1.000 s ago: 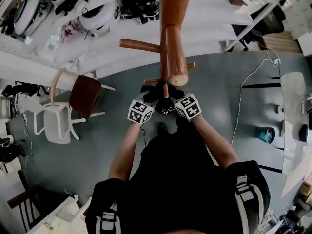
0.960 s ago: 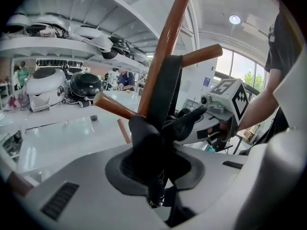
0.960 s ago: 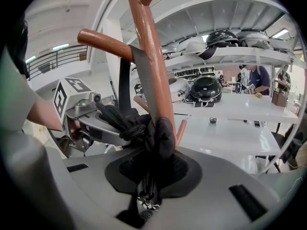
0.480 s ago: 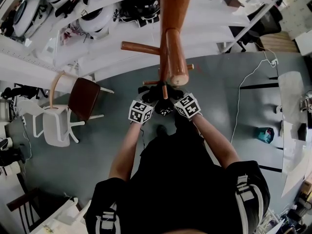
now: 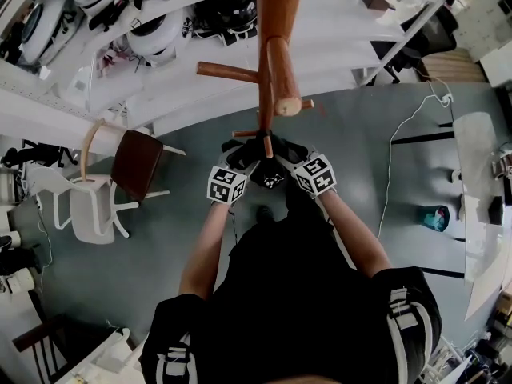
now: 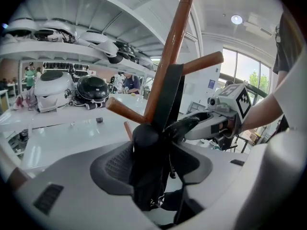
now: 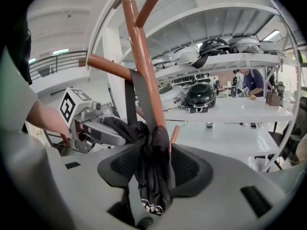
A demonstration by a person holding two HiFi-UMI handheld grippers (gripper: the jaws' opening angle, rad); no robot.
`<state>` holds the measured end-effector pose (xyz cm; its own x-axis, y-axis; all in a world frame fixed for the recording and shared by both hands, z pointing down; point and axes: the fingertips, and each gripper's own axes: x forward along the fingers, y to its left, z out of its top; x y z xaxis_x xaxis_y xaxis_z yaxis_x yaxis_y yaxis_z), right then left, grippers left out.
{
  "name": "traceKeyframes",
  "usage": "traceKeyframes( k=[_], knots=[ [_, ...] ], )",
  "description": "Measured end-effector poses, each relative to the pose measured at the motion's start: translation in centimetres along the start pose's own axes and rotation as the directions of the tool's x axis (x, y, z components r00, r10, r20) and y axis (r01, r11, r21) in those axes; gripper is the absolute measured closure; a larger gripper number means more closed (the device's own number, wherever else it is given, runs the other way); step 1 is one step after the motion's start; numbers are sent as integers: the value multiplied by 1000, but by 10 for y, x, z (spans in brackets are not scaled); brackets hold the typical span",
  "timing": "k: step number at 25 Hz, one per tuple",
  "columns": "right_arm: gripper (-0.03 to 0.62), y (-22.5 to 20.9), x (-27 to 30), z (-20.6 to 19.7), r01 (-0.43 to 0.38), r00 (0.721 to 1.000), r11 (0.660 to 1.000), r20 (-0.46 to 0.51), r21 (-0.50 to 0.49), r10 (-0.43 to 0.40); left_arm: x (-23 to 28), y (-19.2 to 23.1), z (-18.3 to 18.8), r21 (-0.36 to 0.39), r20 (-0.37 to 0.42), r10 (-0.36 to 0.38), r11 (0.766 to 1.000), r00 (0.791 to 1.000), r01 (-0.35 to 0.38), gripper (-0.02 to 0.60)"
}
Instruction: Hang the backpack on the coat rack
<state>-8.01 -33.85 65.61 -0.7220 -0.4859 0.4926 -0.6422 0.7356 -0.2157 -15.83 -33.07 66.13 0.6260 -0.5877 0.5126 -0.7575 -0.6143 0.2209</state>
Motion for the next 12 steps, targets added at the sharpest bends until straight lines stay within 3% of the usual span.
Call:
traceKeyframes(
  k=[5,8,12],
  knots=[
    [394,10,-36,2,4,997,1000,77,26,-6,-28,-16,11,26,41,9,1000,999,-10,350],
    [501,14,-55,-1,12,995,1000,99,12,-13,-45,-22,22,26,92,16,999,996,-19,350],
    [548,25,-76,-11,17,993,1000,114,14,-18,-64,-33,29,9,139,8,1000,990,-9,415]
  ],
)
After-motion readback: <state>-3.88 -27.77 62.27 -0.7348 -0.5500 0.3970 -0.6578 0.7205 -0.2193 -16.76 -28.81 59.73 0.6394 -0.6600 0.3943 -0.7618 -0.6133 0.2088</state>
